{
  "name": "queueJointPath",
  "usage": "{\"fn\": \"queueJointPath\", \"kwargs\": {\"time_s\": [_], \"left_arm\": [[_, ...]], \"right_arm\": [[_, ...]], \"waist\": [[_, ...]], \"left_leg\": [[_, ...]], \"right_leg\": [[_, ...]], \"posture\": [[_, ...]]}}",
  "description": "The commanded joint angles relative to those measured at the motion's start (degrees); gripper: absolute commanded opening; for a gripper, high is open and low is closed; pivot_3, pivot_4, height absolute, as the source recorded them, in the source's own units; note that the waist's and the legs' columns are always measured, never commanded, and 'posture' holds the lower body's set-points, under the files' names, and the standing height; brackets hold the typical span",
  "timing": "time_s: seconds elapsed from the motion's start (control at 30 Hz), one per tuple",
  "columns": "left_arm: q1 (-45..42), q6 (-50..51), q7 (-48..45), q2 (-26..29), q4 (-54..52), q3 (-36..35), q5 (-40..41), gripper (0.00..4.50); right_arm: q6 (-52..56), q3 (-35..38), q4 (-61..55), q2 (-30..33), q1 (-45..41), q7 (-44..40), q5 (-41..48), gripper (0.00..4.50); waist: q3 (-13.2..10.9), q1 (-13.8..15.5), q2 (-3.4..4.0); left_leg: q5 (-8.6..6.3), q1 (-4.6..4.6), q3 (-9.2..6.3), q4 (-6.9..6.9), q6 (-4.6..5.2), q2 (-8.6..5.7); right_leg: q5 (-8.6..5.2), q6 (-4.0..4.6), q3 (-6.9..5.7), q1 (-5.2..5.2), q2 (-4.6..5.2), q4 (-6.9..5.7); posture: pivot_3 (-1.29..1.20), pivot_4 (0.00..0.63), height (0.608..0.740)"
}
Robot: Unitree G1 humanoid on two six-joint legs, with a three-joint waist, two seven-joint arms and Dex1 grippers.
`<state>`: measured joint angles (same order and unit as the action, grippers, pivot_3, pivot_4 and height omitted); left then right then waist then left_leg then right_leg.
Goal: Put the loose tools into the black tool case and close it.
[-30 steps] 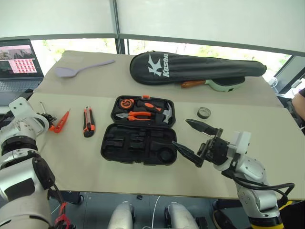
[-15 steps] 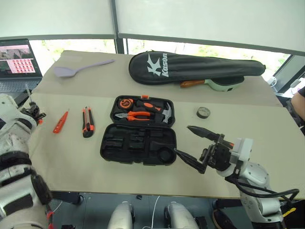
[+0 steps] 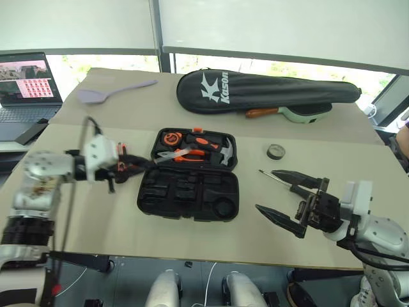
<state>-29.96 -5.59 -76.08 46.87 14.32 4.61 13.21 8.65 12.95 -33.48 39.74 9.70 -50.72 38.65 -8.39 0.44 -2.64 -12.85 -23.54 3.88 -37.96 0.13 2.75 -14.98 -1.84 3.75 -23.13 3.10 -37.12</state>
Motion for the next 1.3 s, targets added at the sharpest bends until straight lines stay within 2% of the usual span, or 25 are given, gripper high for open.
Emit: {"fn": "queueJointPath", "kwargs": {"time_s": [0.03,0.37,0.73,0.8,0.83,0.97,1.1,1.13,1.17,1.3], "left_arm": [[-6.3,-4.3,1.2,-2.8,1.8,6.1,-8.3,0.75],[-16.5,-11.7,3.6,-9.1,17.5,13.2,-18.8,0.75],[-17.3,-12.7,3.8,-9.2,20.9,14.0,-21.0,0.75],[-16.8,-12.2,3.0,-10.0,19.8,12.8,-18.4,1.55],[-16.7,-12.3,3.4,-10.5,19.3,12.0,-17.3,1.7],[-15.9,-10.5,6.8,-12.5,16.7,7.2,-12.5,3.12],[-13.4,-6.6,6.5,-13.3,14.7,3.5,-7.5,3.12],[-12.9,-5.6,7.2,-13.6,14.7,2.8,-7.0,2.56],[-12.5,-4.9,7.7,-13.8,14.7,2.3,-6.6,2.39],[-10.8,-3.2,7.2,-15.1,14.5,2.6,-5.8,0.9]], "right_arm": [[4.3,3.5,-2.6,3.0,0.9,1.5,0.8,4.5],[8.8,7.2,-0.3,8.3,0.5,-3.4,3.3,4.5],[12.3,5.9,-0.2,8.4,-3.0,-4.9,4.7,4.5],[12.5,5.8,-0.1,8.2,-3.1,-5.3,4.8,4.5],[12.6,5.7,-0.1,8.1,-3.2,-5.6,5.0,4.5],[12.6,5.8,-0.1,7.1,-2.8,-6.7,5.8,4.5],[11.4,6.2,0.4,5.5,-1.9,-7.0,5.4,4.5],[11.1,6.2,0.6,5.0,-1.6,-7.1,5.2,4.5],[10.9,6.2,0.7,4.7,-1.5,-7.2,5.0,4.5],[10.2,5.8,1.3,3.4,-1.3,-7.2,4.4,4.5]], "waist": [[0.0,0.2,-0.01],[0.0,0.1,-0.01],[0.0,0.2,-0.01],[0.0,0.2,-0.01],[0.0,0.2,0.0],[0.0,0.3,0.0],[0.0,0.1,0.01],[0.0,0.1,0.01],[0.0,0.0,0.02],[0.0,0.1,0.03]], "left_leg": [[0.0,-0.06,-0.01,-0.09,0.0,0.0],[-0.06,-0.26,-0.09,-0.35,0.1,-0.04],[-0.06,-0.27,-0.14,-0.47,0.11,-0.03],[-0.06,-0.27,-0.14,-0.48,0.11,-0.03],[-0.06,-0.27,-0.14,-0.48,0.11,-0.03],[-0.08,-0.36,-0.21,-0.64,0.14,-0.02],[-0.14,-0.55,-0.28,-0.83,0.24,0.0],[-0.15,-0.55,-0.28,-0.84,0.24,0.0],[-0.15,-0.54,-0.28,-0.83,0.24,0.0],[-0.15,-0.53,-0.28,-0.85,0.24,0.0]], "right_leg": [[0.0,-0.02,0.0,-0.01,-0.01,0.0],[0.01,-0.13,-0.01,-0.03,-0.01,0.02],[0.02,-0.16,-0.02,0.02,0.0,-0.02],[0.02,-0.17,-0.02,0.02,0.0,-0.02],[0.02,-0.17,-0.02,0.02,0.0,-0.02],[0.03,-0.18,-0.08,0.03,0.01,-0.05],[0.06,-0.24,-0.12,-0.03,0.01,-0.05],[0.06,-0.24,-0.13,-0.03,0.01,-0.05],[0.06,-0.24,-0.13,-0.03,0.0,-0.05],[0.06,-0.24,-0.14,-0.03,0.0,-0.07]], "posture": [[0.0,0.15,0.74],[0.0,0.15,0.74],[0.0,0.15,0.74],[0.0,0.15,0.74],[0.0,0.15,0.74],[0.0,0.15,0.74],[0.0,0.15,0.74],[0.0,0.15,0.74],[0.0,0.15,0.74],[0.0,0.15,0.74]]}}
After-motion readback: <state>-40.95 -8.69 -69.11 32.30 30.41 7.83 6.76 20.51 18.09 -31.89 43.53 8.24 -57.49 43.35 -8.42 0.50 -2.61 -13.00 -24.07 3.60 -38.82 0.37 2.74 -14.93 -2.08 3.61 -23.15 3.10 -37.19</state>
